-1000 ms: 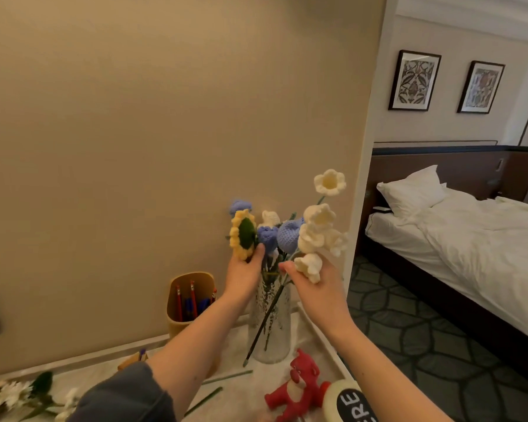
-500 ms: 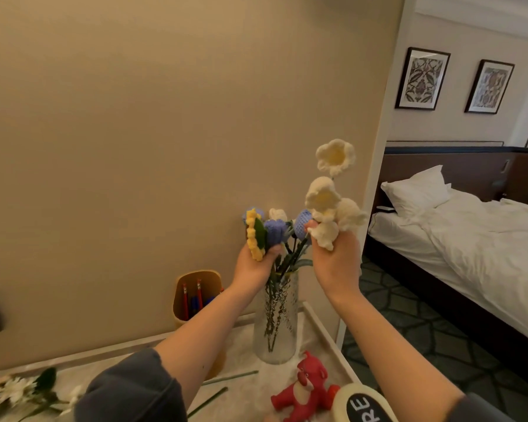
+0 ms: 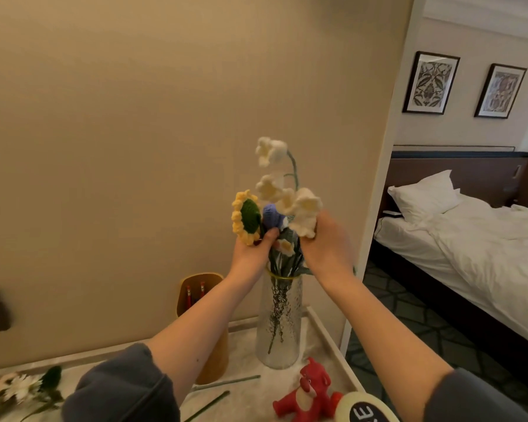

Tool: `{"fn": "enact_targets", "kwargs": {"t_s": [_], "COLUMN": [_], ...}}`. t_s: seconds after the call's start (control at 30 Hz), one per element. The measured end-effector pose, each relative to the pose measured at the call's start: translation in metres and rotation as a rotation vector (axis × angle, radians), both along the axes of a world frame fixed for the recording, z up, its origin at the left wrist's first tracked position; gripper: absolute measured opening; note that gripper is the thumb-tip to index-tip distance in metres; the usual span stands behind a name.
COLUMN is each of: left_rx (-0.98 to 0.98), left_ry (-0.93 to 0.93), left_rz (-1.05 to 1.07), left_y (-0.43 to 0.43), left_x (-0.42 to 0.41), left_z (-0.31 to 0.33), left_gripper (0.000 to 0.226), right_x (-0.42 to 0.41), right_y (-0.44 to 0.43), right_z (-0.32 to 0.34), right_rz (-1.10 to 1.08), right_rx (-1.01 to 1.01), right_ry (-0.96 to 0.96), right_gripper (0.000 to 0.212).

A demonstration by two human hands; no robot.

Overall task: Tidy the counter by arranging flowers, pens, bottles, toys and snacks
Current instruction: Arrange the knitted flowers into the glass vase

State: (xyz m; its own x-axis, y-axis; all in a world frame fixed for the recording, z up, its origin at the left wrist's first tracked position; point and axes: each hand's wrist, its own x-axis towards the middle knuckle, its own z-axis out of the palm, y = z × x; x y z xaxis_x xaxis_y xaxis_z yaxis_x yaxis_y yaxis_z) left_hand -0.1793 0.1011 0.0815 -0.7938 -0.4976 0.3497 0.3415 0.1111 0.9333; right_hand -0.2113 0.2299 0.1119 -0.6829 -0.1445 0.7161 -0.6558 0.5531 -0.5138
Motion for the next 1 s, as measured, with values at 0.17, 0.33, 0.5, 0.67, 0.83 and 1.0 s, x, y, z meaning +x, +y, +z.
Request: {"fn": "enact_targets", "kwargs": {"t_s": [0.17,0.33,0.5,0.67,0.83,1.0], "left_rx": [-0.033,0.011,0.038,-0.091,-0.179,-0.12], "left_ry": [0.072,0.011,-0.029,-0.048,-0.087,-0.087], "left_rz": [-0.026,-0.019,0.012,0.054,0.054,0.03], "left_y": [-0.005,-0.007,-0.009,-0.012,-0.015,-0.009], "left_x": [0.007,0.006,0.004,0.003,0.004,0.014], "left_z": [-0.001,-0.009,-0.026,-0.039,-0.049,-0.056], "left_gripper": [0.023,0.023,0.035,0.034,0.042,0.051], "right_x": [-0.006,-0.018,-0.023,-0.03,-0.029,-0.016], "right_y": [-0.006,-0.003,0.005,0.007,0.01,0.017], "right_z": [-0.022,-0.046,-0.067,-0.082,-0.093,-0.094], "right_rz": [0.155,0.345,0.408,0.326,0.179,0.194], "right_rx": [0.043,-0.059,-0.108,-0.085,0.231,0.168], "right_ry": [-0.094,-0.368,-0.455,-0.404,-0.122,-0.002], "right_gripper": [0.022,0.012,0.016,0.014,0.011,0.021]}}
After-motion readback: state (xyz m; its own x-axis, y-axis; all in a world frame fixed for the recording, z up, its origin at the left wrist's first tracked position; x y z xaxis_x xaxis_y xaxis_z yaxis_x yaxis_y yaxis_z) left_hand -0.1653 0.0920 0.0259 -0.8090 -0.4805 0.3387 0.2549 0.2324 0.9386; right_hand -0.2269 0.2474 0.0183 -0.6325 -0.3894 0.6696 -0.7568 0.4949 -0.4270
